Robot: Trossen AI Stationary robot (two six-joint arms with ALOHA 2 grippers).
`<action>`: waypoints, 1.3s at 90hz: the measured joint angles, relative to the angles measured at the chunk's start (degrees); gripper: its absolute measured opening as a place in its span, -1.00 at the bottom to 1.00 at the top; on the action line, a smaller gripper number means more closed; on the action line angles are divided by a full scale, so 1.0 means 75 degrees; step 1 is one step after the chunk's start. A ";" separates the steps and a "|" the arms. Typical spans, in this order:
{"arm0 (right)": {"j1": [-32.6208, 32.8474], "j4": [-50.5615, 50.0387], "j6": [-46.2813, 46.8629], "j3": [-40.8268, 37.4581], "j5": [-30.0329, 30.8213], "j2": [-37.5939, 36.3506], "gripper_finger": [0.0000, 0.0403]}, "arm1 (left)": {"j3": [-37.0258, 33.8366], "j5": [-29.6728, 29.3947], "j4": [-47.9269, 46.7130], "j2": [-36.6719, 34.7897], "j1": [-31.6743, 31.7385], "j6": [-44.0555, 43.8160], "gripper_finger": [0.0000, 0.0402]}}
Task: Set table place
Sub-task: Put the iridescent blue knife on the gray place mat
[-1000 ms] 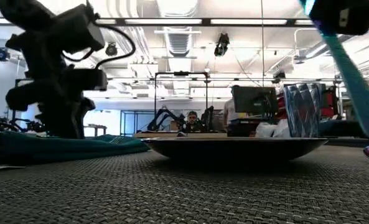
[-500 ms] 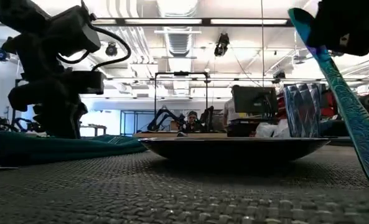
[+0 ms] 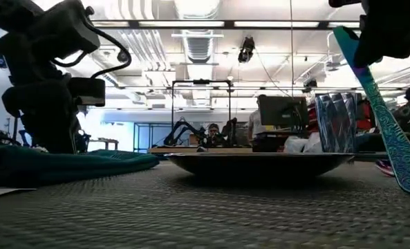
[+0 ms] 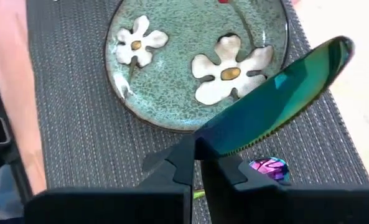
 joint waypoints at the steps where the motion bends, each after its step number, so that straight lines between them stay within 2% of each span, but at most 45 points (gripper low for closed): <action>1: -0.0010 -0.0019 -0.0033 0.0000 -0.0004 -0.0008 -0.99 | 0.0000 -0.0002 0.0021 0.0000 -0.0019 -0.0015 -0.63; 12: -0.0222 -0.0086 -0.0385 -0.0009 -0.0037 -0.0097 -1.00 | 0.0025 -0.0087 0.0196 0.0000 -0.0177 -0.0124 -0.63; 22: -0.0323 -0.0085 -0.0564 -0.0015 -0.0053 -0.0224 -1.00 | 0.0303 -0.0214 -0.0281 -0.0052 -0.0204 -0.0077 -0.63; 33: -0.0329 -0.0183 -0.0666 0.0086 -0.0029 -0.0452 -0.99 | 0.1111 -0.0515 -0.1503 -0.0294 -0.0204 0.0007 -0.63; 46: -0.0332 -0.0133 -0.0784 0.0210 0.0431 -0.0595 -0.99 | 0.2224 -0.1082 -0.1789 -0.0423 -0.0218 0.0322 -0.63; 59: -0.0428 0.0033 -0.0960 0.0227 0.0941 -0.0594 -0.99 | 0.2828 -0.1405 -0.0935 -0.0387 -0.0227 0.0968 -0.63; 73: -0.0434 0.0198 -0.1150 0.0227 0.1027 -0.0597 -0.99 | 0.2910 -0.1452 0.0738 -0.0099 -0.0227 0.1479 -0.63; 94: -0.0411 0.0365 -0.1439 0.0359 0.1001 -0.0608 -1.00 | 0.2856 -0.0988 0.3365 0.1144 -0.0217 0.2465 -0.61; 109: -0.0411 0.0806 -0.1995 0.0597 0.1004 -0.0612 -1.00 | 0.3342 -0.0839 0.4665 0.2345 -0.0161 0.3314 -0.42; 117: -0.0414 0.1167 -0.2330 0.0624 0.1008 -0.0612 -1.00 | 0.3896 -0.0760 0.4791 0.2987 -0.0111 0.3513 -0.26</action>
